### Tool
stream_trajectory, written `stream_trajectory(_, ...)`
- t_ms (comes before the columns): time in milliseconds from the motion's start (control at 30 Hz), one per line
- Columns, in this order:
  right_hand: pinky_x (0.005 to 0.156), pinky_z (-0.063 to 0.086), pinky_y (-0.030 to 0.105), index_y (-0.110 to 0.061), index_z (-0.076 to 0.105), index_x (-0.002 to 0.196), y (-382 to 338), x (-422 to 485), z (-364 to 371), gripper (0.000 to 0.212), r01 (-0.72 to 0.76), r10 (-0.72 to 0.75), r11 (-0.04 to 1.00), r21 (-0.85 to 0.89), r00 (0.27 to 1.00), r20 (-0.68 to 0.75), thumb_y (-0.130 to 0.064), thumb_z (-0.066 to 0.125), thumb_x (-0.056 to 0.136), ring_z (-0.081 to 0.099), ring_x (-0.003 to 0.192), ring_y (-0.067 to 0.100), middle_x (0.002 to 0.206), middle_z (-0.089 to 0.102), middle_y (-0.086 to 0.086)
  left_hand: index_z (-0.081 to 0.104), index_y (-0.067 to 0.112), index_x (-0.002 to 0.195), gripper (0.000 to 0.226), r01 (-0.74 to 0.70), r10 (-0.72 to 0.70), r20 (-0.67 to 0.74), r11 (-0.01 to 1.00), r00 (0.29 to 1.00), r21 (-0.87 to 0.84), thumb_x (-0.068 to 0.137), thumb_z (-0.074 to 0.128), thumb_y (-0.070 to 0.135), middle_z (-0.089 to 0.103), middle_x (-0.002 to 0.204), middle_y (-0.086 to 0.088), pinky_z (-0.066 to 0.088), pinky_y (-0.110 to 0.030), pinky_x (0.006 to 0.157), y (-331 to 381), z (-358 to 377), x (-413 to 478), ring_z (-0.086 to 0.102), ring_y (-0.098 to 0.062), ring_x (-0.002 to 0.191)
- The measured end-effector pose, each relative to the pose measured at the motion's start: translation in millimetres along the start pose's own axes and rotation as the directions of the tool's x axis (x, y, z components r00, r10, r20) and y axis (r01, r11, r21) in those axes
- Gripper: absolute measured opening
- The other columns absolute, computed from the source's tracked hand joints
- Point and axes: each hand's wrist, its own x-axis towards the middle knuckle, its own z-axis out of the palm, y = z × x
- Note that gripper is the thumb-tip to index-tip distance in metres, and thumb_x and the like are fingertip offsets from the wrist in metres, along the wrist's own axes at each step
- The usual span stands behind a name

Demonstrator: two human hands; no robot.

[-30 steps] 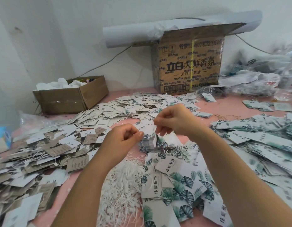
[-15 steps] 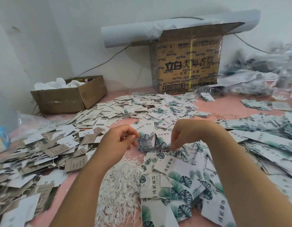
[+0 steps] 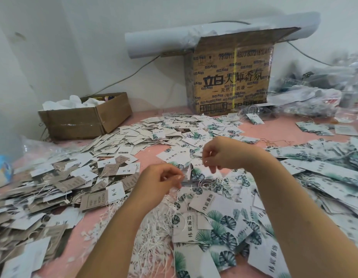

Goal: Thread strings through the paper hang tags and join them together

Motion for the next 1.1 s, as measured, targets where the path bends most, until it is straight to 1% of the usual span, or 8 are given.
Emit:
stream_trajectory(267,0.056,0.043,0.021,-0.019,0.062,0.069,28,0,-10,0.019,-0.210,0.217,0.965,-0.161,0.976,0.027,-0.015,0.060,0.087,0.054,0.063,0.009,0.072,0.065,-0.004,0.068,0.032,0.073,0.022,-0.005,0.008,-0.044,0.998,0.999,0.063,0.081,0.070,0.011,0.067,0.075,0.009,0.038,-0.012,0.054,-4,-5,3,0.048,0.007,0.049)
stream_trajectory(333,0.074,0.049,0.025,-0.018,0.068,0.092,24,-1,-8,0.009,-0.177,0.196,0.964,-0.197,0.977,0.081,-0.018,0.062,0.086,0.061,0.083,0.014,0.098,0.067,-0.002,0.068,0.031,0.076,0.021,-0.019,0.022,-0.033,0.997,0.999,0.072,0.082,0.069,0.011,0.066,0.077,0.009,0.038,-0.010,0.053,-3,-2,3,0.049,0.008,0.050)
stream_trajectory(467,0.090,0.043,0.029,-0.023,0.045,0.134,3,3,5,0.056,-0.018,0.026,0.999,-0.037,0.972,0.232,-0.018,0.067,0.083,0.052,0.110,0.016,0.117,0.053,-0.008,0.066,0.030,0.080,0.021,-0.033,0.033,-0.046,0.999,0.998,-0.002,0.083,0.068,0.010,0.068,0.077,0.005,0.040,-0.008,0.049,-1,7,2,0.050,0.007,0.049)
stream_trajectory(567,0.083,0.051,0.031,-0.022,0.048,0.122,-10,9,22,0.043,0.102,-0.143,0.983,0.152,0.947,0.287,-0.011,0.065,0.084,0.061,0.092,0.017,0.094,0.059,-0.009,0.063,0.028,0.081,0.022,-0.047,0.035,-0.125,0.995,0.992,-0.089,0.082,0.069,0.007,0.068,0.076,0.002,0.040,-0.010,0.048,-1,11,4,0.051,0.006,0.048)
stream_trajectory(667,0.059,0.049,0.026,-0.017,0.048,0.114,-15,16,36,0.027,0.104,-0.157,0.959,0.262,0.970,0.188,-0.009,0.054,0.090,0.055,0.060,0.010,0.071,0.054,-0.005,0.062,0.021,0.085,0.015,-0.057,0.024,-0.205,0.986,0.979,-0.158,0.082,0.069,0.008,0.066,0.074,-0.001,0.039,-0.010,0.045,-2,12,5,0.051,0.005,0.046)
stream_trajectory(733,0.052,0.043,0.024,-0.018,0.045,0.124,-16,21,44,0.035,0.129,-0.136,0.979,0.158,0.990,0.029,-0.013,0.051,0.090,0.050,0.056,0.007,0.071,0.052,-0.005,0.060,0.022,0.087,0.011,-0.046,0.003,-0.246,0.984,0.969,-0.171,0.085,0.067,0.014,0.066,0.077,-0.002,0.039,-0.008,0.045,-4,12,4,0.052,0.006,0.047)
stream_trajectory(867,0.076,0.046,0.034,-0.022,0.036,0.136,-7,27,61,0.052,0.062,-0.113,0.950,-0.305,0.981,-0.155,-0.023,0.055,0.088,0.056,0.098,0.025,0.111,0.061,0.007,0.058,0.024,0.089,0.003,0.031,-0.073,-0.249,0.985,0.966,-0.167,0.089,0.060,0.027,0.067,0.088,-0.001,0.037,-0.009,0.043,-10,10,4,0.051,0.004,0.047)
stream_trajectory(1100,0.063,0.035,0.029,-0.027,0.062,0.115,-9,31,64,0.026,0.026,-0.172,0.890,-0.456,0.943,-0.283,-0.027,0.045,0.095,0.056,0.085,0.026,0.088,0.061,0.005,0.051,0.036,0.098,0.006,0.126,-0.162,-0.174,0.972,0.971,-0.200,0.096,0.045,0.035,0.064,0.095,0.006,0.038,-0.016,0.053,-9,11,3,0.056,-0.002,0.058)
